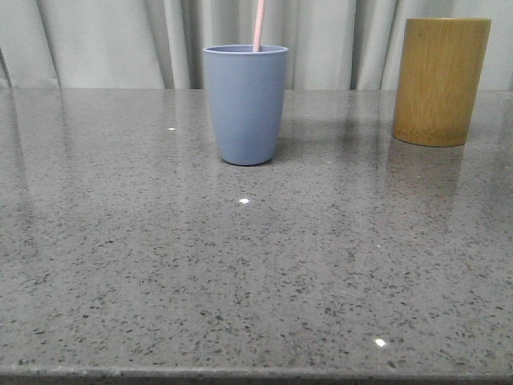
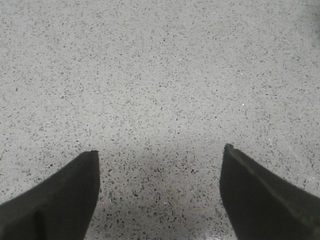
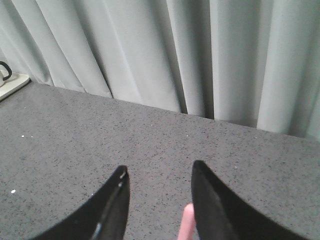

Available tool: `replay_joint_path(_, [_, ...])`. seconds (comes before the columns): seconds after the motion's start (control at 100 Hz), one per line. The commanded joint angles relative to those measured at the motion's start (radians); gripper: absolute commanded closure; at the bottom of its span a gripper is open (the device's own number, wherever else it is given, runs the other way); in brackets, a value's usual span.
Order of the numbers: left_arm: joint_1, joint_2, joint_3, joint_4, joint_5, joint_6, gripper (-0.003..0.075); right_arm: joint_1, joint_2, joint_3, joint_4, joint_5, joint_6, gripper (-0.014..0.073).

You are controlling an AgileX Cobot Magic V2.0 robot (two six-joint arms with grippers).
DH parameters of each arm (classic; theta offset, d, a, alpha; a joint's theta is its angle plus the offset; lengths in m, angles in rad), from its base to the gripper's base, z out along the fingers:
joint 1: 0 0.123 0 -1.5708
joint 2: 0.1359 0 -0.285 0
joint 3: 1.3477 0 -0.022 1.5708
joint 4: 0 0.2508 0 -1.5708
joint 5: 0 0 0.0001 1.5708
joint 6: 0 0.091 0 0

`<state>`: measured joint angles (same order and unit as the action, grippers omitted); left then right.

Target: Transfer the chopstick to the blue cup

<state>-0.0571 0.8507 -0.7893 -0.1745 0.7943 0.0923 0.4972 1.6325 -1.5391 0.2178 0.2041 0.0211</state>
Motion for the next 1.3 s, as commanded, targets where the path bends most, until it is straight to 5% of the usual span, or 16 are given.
replay_joint_path(0.0, [0.001,-0.005,-0.027,-0.018,-0.061,-0.002,0.0227,-0.030,-0.084,-0.029,-0.009,-0.051,-0.021,0.0270])
replay_joint_path(0.34, [0.001,-0.005,-0.027,-0.018,-0.061,-0.002,0.0227,-0.154,-0.235,0.027,-0.146,0.211,-0.036,0.0270])
replay_joint_path(0.73, [0.001,-0.005,-0.027,-0.018,-0.061,-0.002,0.0227,-0.292,-0.588,0.445,-0.155,0.220,-0.036,0.0270])
replay_joint_path(1.29, [0.001,-0.005,-0.027,-0.018,-0.061,-0.002,0.0227,-0.297,-1.033,0.902,-0.155,0.257,-0.014,0.0274])
